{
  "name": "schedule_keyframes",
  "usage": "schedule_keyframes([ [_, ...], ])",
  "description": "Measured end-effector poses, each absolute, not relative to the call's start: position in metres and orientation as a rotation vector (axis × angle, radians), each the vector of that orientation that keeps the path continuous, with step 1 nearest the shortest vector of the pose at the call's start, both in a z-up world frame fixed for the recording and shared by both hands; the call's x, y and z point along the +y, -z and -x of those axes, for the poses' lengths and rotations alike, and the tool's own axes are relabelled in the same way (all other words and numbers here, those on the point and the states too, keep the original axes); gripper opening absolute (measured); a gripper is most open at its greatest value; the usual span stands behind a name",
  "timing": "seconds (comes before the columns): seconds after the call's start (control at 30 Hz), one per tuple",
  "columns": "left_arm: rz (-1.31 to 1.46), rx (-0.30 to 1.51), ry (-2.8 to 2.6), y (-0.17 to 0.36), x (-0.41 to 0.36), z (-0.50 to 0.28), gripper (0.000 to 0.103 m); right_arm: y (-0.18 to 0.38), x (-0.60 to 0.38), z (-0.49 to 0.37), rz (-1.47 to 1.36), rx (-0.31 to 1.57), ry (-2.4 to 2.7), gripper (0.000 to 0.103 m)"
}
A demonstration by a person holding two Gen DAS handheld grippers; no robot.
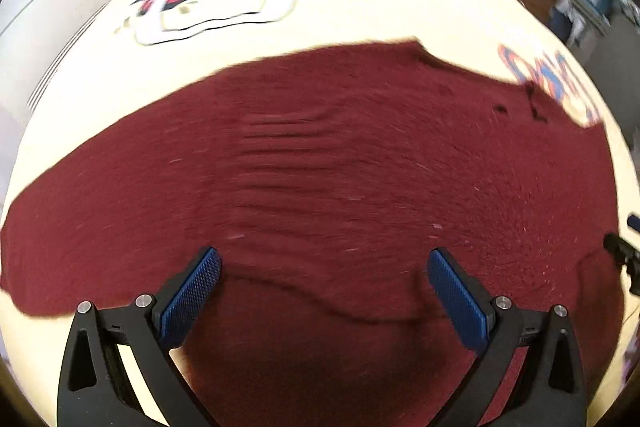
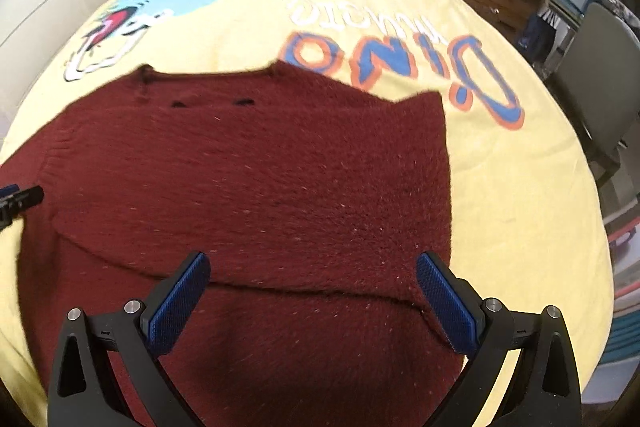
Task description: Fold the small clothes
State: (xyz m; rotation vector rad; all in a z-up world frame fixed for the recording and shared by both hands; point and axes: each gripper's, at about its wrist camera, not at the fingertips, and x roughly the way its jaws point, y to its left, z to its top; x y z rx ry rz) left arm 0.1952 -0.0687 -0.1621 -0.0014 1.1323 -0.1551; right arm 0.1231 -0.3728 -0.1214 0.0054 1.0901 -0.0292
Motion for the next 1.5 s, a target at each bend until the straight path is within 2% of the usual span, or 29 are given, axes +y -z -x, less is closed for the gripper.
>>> schedule_keyframes([
  [0.27, 0.137, 1.133, -0.057, 0.140, 0.053, -0.178, 0.102, 0.103, -0.357, -0.110, 0.017, 1.090, -0.001, 0.102],
  [0.57, 0.353, 1.186, -0.396, 0.152, 0.204, -0.142, 0.102, 0.107, -0.349, -0.096, 0.020, 1.114, -0.002, 0.102],
  [0.9, 0.648, 1.184, -0.510, 0.178, 0.283, -0.144, 0.100, 0.114, -0.350, -0.092, 0.030, 1.147, 0.021, 0.102],
  [1.07, 0.614, 1.220, -0.517, 0.185, 0.297, -0.156, 0.062, 0.118, -0.351, -0.092, 0.038, 1.156, 0.029, 0.102],
  [1.1, 0.605, 1.216, -0.511, 0.183, 0.298, -0.158, 0.044, 0.119, -0.351, -0.093, 0.036, 1.158, 0.029, 0.102],
  [1.13, 0.597, 1.208, -0.495, 0.178, 0.298, -0.158, 0.019, 0.120, -0.351, -0.092, 0.035, 1.159, 0.028, 0.102],
  [1.17, 0.594, 1.203, -0.468, 0.175, 0.297, -0.165, 0.012, 0.120, -0.352, -0.093, 0.034, 1.161, 0.028, 0.102],
  [1.3, 0.465, 1.205, -0.428, 0.154, 0.281, -0.180, 0.011, 0.120, -0.355, -0.093, 0.028, 1.156, 0.031, 0.102],
  [1.5, 0.358, 1.108, -0.293, 0.094, 0.233, -0.180, 0.011, 0.114, -0.359, -0.093, 0.016, 1.136, 0.034, 0.102],
])
